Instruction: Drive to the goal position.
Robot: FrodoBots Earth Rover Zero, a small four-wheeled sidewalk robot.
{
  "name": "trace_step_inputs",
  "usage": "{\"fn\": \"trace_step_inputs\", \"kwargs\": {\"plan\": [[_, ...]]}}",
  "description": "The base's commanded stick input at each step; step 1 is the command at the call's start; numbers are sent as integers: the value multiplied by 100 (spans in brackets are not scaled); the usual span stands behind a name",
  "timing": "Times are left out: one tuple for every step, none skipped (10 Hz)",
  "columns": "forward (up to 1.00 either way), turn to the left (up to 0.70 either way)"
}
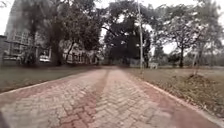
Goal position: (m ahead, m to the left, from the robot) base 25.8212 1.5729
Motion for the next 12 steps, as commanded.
{"fn": "trace_step_inputs", "kwargs": {"plan": [[70,0],[70,0],[70,0],[70,0],[70,0],[70,0],[70,0],[70,0],[70,0],[70,0],[70,0],[70,0]]}}
